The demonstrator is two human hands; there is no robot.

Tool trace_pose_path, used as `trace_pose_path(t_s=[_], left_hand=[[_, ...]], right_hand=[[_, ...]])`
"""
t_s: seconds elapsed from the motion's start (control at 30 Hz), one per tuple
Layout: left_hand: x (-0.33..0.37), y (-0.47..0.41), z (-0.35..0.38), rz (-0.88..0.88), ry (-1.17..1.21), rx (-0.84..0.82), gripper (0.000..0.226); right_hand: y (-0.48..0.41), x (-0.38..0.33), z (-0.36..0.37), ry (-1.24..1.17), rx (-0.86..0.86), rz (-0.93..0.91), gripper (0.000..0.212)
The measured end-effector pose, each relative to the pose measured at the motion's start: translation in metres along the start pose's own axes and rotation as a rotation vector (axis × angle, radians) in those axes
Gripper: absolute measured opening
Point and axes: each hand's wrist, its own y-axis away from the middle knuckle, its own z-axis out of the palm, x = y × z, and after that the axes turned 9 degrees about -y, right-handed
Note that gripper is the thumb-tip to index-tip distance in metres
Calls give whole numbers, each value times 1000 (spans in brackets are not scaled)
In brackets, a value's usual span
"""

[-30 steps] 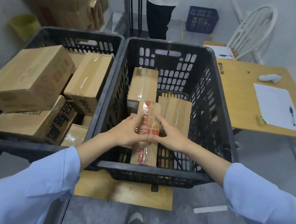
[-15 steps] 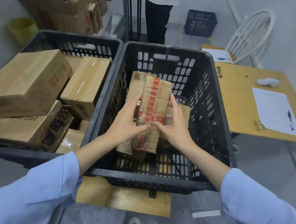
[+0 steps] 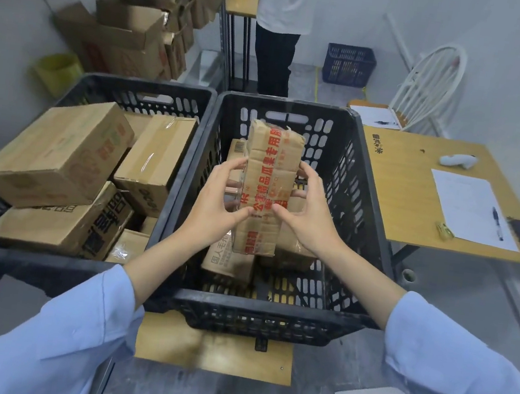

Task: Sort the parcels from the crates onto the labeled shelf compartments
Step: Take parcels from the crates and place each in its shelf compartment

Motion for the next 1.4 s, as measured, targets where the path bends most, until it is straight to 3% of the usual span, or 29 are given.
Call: trace_pose_path(t_s=[0.2, 0.37, 0.77, 1.07, 1.4], left_hand=[[28, 19, -18, -13, 24, 67, 74], [48, 42, -28, 10, -36, 123, 88], [104, 113, -36, 30, -85, 263, 77], [141, 177, -40, 21, -209, 410, 84], [154, 252, -61, -124, -355, 509, 84]], right_hand=[[11, -23, -6, -131, -65, -51, 76], [29, -41, -11, -137, -109, -155, 88], [81, -79, -22, -293, -252, -200, 86], [123, -109, -16, -317, -273, -279, 101], [160, -134, 17, -312, -388, -332, 98]])
